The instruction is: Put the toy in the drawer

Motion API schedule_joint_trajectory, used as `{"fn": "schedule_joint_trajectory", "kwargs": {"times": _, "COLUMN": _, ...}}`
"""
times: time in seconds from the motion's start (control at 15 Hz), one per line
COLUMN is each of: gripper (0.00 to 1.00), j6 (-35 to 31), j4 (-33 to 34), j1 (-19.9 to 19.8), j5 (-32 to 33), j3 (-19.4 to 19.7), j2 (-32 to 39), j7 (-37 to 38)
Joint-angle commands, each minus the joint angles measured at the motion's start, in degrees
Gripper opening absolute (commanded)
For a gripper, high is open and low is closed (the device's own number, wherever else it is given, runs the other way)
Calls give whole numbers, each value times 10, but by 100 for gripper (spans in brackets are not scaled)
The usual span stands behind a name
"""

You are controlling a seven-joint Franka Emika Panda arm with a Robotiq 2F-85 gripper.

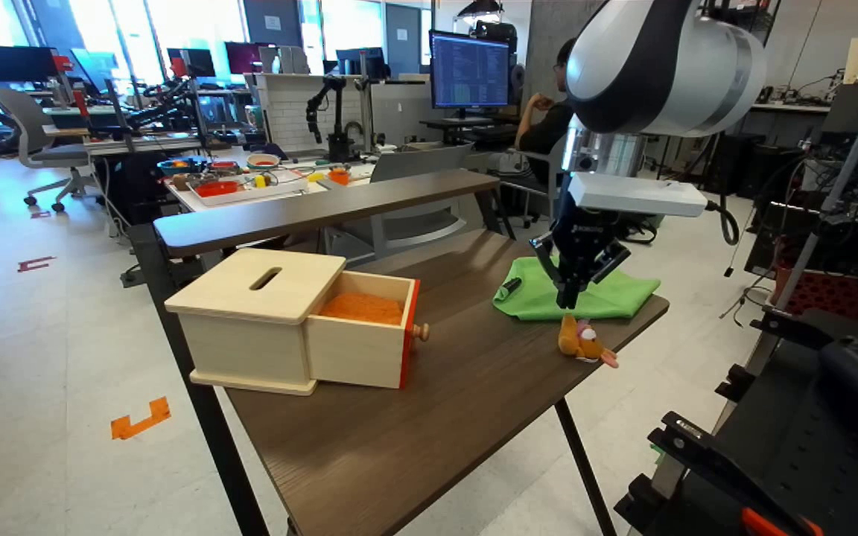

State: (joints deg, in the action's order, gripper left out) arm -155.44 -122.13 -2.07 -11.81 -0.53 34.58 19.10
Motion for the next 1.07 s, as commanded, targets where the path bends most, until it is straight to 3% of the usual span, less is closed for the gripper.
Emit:
{"fn": "schedule_joint_trajectory", "kwargs": {"times": 0.0, "gripper": 40, "j6": 28, "j4": -20, "j1": -4, "j5": -18, "j3": -5, "j2": -27, "j7": -23}}
{"fn": "schedule_joint_trajectory", "kwargs": {"times": 0.53, "gripper": 99, "j6": 45, "j4": -28, "j1": 11, "j5": -4, "j3": 6, "j2": -17, "j7": -22}}
{"fn": "schedule_joint_trajectory", "kwargs": {"times": 0.87, "gripper": 100, "j6": 45, "j4": -31, "j1": 31, "j5": 6, "j3": 14, "j2": 6, "j7": -13}}
{"fn": "schedule_joint_trajectory", "kwargs": {"times": 0.93, "gripper": 75, "j6": 41, "j4": -29, "j1": 36, "j5": 6, "j3": 17, "j2": 12, "j7": -9}}
{"fn": "schedule_joint_trajectory", "kwargs": {"times": 1.0, "gripper": 72, "j6": 43, "j4": -25, "j1": 39, "j5": 7, "j3": 20, "j2": 19, "j7": -7}}
